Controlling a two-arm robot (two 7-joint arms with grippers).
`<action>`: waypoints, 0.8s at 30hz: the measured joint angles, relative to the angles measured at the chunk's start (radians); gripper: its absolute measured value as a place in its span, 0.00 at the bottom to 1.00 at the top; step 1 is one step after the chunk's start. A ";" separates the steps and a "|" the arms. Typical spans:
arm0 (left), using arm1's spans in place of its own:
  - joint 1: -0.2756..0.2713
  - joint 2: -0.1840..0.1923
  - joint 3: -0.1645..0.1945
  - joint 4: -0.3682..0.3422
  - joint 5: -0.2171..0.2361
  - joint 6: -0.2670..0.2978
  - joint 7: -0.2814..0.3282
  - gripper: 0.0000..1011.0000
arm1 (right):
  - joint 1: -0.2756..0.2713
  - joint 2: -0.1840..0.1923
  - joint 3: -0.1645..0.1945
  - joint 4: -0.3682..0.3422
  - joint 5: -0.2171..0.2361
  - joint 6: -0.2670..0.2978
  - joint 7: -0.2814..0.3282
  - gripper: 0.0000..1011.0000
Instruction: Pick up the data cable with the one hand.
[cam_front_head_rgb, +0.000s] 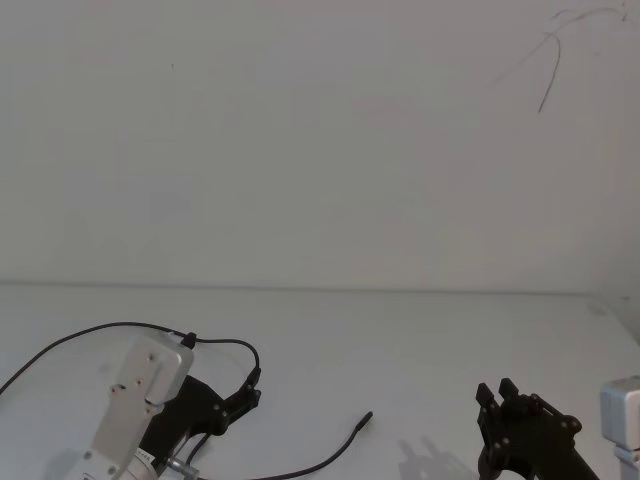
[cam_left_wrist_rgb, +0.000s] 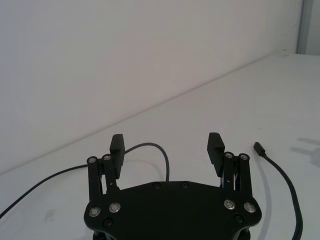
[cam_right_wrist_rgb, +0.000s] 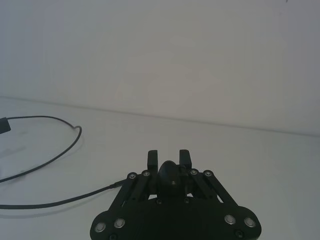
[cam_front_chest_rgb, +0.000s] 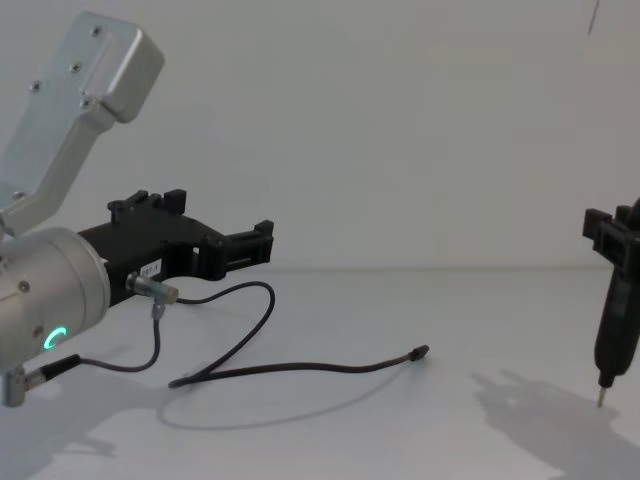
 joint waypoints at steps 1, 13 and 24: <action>0.000 0.000 0.000 0.000 0.000 0.000 0.000 0.99 | 0.000 0.000 0.000 0.000 0.000 0.000 0.000 0.25; 0.000 0.000 0.001 0.001 0.000 0.000 0.000 0.99 | 0.000 0.000 0.000 0.000 0.000 0.000 0.000 0.25; -0.014 0.003 0.004 0.002 -0.003 0.000 -0.031 0.99 | 0.000 0.000 0.000 0.000 0.000 0.000 0.000 0.25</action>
